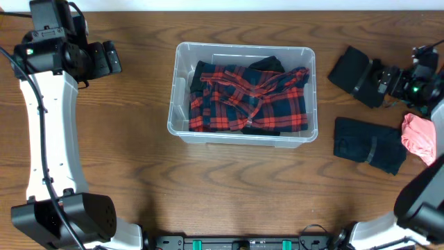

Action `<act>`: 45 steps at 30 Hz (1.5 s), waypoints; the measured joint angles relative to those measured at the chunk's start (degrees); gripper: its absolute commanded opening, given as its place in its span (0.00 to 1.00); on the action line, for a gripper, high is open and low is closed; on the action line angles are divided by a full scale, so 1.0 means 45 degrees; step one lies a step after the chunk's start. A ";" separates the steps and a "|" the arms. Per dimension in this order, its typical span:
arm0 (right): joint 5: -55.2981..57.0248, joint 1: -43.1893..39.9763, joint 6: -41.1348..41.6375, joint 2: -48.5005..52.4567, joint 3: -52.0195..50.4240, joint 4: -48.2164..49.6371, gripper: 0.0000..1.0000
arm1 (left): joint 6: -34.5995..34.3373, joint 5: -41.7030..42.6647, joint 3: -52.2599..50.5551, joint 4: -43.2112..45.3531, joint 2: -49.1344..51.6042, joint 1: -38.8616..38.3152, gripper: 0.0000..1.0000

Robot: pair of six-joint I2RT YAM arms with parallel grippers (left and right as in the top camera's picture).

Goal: Pack container

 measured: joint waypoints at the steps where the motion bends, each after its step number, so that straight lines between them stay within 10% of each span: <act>1: 0.0000 0.0000 -0.0034 0.0282 0.0000 0.0131 0.93 | 0.0000 -0.0005 0.0000 0.0000 0.0000 0.0000 0.98; 28: 0.0495 0.0000 0.1588 0.4031 0.0000 0.2977 0.78 | 0.0000 -0.0005 0.0000 0.0000 0.0000 0.0000 0.98; 35: -0.0087 0.0015 0.1831 0.4318 0.0165 0.3546 0.02 | 0.0000 -0.0005 0.0000 0.0000 0.0000 0.0000 0.98; 45: -0.0243 0.0005 0.2317 0.3910 0.0253 0.3356 0.01 | 0.0000 -0.0005 0.0000 -0.0005 0.0000 0.0000 0.98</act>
